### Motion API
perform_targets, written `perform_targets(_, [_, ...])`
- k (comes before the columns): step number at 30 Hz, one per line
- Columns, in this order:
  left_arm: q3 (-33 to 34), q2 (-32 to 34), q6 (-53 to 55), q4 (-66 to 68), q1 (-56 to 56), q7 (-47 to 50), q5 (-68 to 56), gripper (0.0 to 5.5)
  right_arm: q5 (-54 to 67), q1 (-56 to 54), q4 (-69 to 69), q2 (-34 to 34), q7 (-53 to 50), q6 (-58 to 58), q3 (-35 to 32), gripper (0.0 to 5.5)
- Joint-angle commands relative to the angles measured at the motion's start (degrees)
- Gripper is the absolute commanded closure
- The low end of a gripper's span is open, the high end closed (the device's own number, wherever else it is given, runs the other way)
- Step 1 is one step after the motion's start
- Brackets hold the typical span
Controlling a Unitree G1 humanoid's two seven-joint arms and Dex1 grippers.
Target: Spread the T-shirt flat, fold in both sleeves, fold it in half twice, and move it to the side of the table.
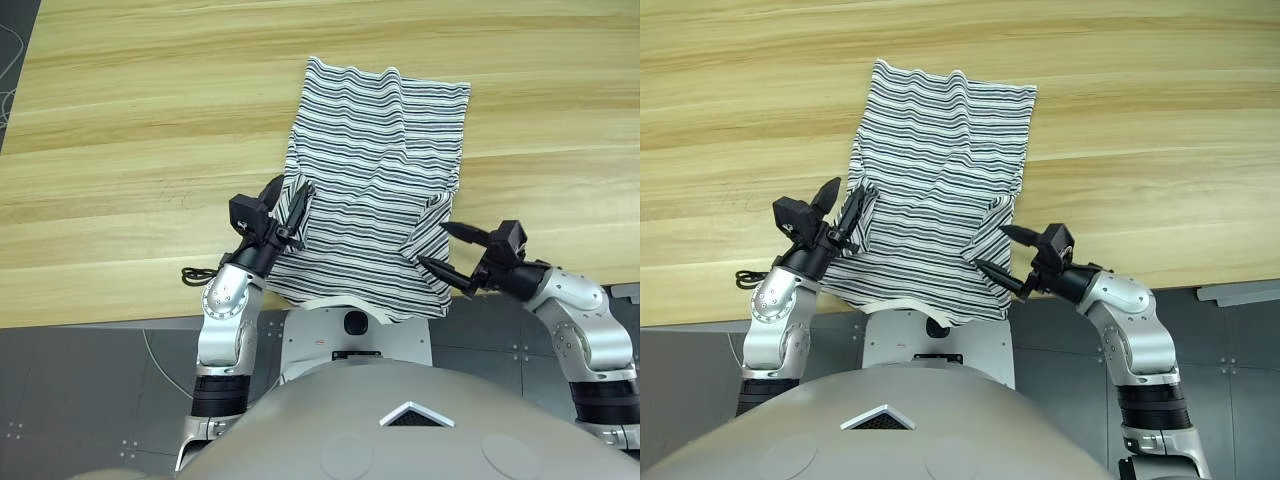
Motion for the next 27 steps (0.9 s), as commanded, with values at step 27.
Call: perform_targets(27, [-6.79,54.33,-56.4,33.15,-22.84,-42.77,17.68,3.36,-13.34,-0.16,7.86,-14.35,15.44,-33.41,2.74,1.22])
